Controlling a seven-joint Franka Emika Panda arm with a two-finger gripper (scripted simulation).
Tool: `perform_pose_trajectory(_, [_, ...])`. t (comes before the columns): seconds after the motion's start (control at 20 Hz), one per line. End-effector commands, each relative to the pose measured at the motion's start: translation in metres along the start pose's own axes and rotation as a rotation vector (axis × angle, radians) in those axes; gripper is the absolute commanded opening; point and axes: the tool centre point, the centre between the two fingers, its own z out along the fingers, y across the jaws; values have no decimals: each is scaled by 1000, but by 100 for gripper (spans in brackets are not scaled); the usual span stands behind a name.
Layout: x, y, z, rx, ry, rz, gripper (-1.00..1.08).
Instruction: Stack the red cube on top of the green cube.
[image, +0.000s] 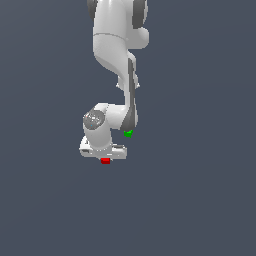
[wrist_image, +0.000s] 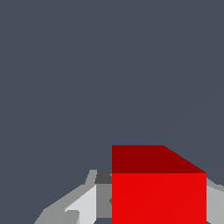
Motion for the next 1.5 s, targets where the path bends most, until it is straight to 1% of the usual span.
perform_pose_trajectory(0.0, [0,0,0,0,0,0,-100])
perform_pose_trajectory(0.35, [-1,0,-19,0,0,0,-100])
perform_pose_trajectory(0.75, [-2,0,-73,0,0,0,-100])
perform_pose_trajectory(0.95, [-1,0,-92,0,0,0,-100])
perform_pose_trajectory(1.15, [0,0,-100,0,0,0,-100])
perform_pose_trajectory(1.45, [-3,-1,-98,0,1,0,-100])
